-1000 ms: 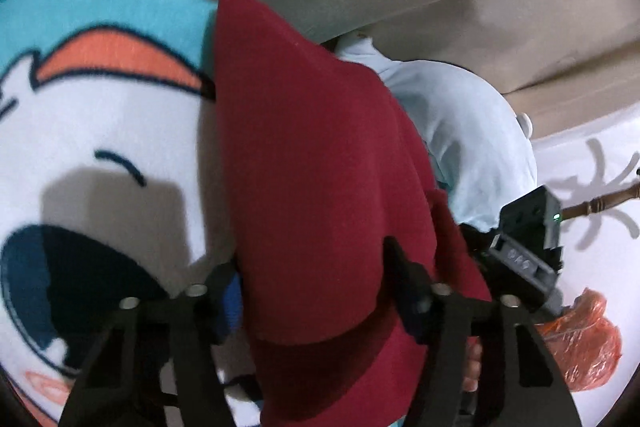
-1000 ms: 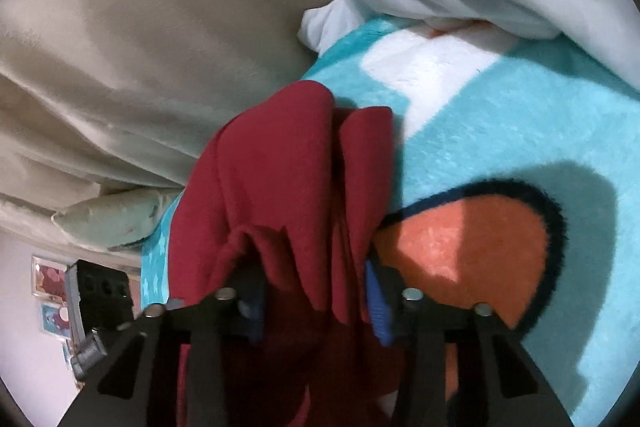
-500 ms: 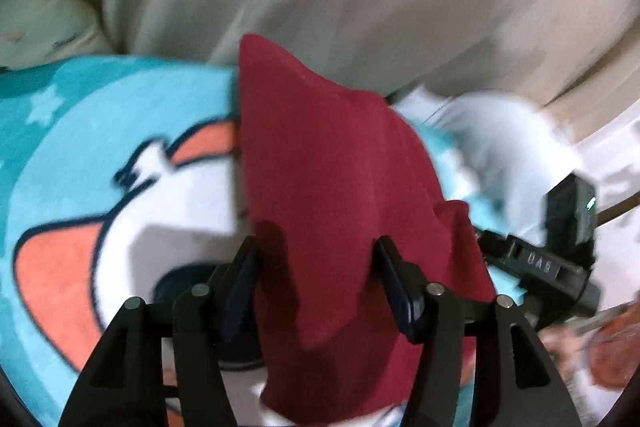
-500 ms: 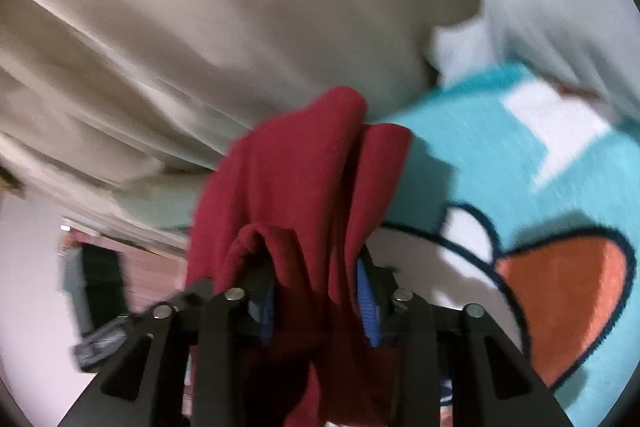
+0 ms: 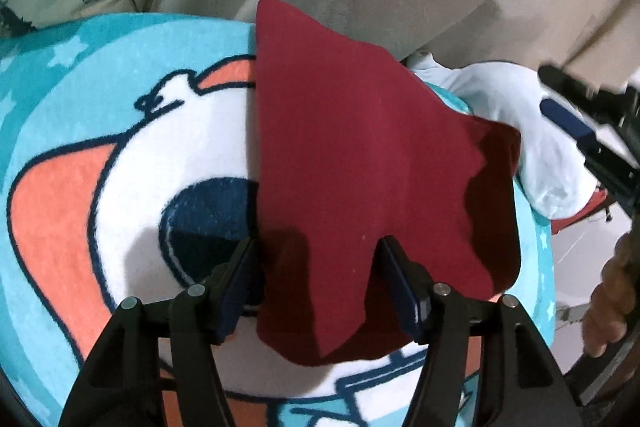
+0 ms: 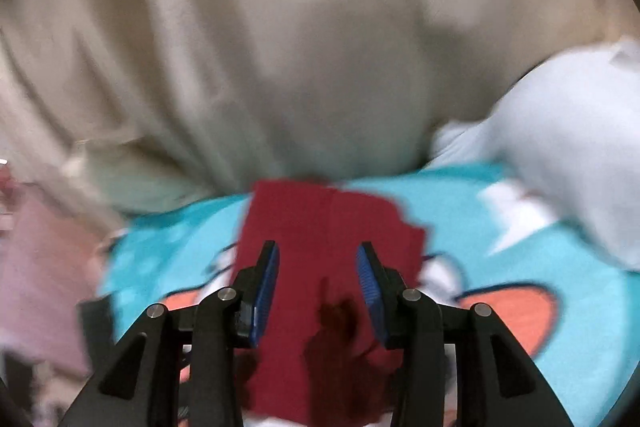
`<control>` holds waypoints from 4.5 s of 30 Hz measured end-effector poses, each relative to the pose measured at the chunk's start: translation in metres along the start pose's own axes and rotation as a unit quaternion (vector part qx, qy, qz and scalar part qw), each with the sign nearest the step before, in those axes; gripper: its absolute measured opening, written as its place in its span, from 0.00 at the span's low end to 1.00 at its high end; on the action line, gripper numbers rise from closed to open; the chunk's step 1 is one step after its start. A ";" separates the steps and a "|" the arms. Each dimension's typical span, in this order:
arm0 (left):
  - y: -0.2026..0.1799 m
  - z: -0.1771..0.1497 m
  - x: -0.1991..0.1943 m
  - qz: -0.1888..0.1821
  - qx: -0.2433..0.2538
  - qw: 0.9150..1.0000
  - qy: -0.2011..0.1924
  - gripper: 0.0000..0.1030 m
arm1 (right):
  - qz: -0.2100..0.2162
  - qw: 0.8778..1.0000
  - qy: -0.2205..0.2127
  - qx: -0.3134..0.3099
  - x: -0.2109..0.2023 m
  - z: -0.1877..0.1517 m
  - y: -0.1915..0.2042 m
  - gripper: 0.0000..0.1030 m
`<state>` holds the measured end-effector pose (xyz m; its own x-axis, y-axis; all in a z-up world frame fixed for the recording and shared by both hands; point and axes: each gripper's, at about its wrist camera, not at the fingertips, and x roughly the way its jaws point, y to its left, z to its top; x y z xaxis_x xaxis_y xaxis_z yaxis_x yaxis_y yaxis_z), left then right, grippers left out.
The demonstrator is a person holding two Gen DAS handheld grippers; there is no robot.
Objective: Fold small clothes
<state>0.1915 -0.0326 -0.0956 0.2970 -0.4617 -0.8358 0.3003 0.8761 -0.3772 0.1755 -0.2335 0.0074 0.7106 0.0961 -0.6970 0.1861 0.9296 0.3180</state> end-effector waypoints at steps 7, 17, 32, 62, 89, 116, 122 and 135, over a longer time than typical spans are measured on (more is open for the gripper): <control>0.012 -0.005 -0.022 -0.021 0.005 1.000 -0.009 0.60 | 0.126 0.981 0.101 0.110 0.049 -0.018 -0.006 0.44; 0.017 -0.020 -0.082 0.061 0.005 0.994 -0.088 0.61 | 0.062 0.982 0.118 0.136 0.053 -0.062 -0.042 0.38; -0.051 -0.092 -0.168 0.205 -0.017 0.960 -0.191 0.77 | 0.066 0.994 0.080 0.031 -0.032 -0.093 -0.027 0.56; -0.116 -0.122 -0.141 0.181 0.028 0.973 -0.139 0.77 | 0.001 0.993 0.092 -0.072 -0.078 -0.148 -0.043 0.62; -0.119 -0.128 -0.178 0.225 0.010 0.941 -0.253 0.88 | 0.000 0.991 0.099 -0.089 -0.077 -0.153 -0.035 0.64; -0.126 -0.127 -0.156 0.243 0.029 0.946 -0.210 0.96 | -0.004 0.990 0.101 -0.094 -0.071 -0.155 -0.040 0.65; -0.125 -0.125 -0.148 0.235 0.029 0.952 -0.196 0.96 | -0.010 0.990 0.104 -0.090 -0.069 -0.156 -0.042 0.66; -0.115 -0.122 -0.129 0.206 0.011 0.965 -0.159 0.96 | -0.024 0.989 0.115 -0.084 -0.060 -0.158 -0.049 0.67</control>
<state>0.0081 -0.0570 0.0067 0.6574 -0.0966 -0.7473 0.1159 0.9929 -0.0263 0.0162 -0.2285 -0.0678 0.5261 0.1111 -0.8431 0.0873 0.9791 0.1834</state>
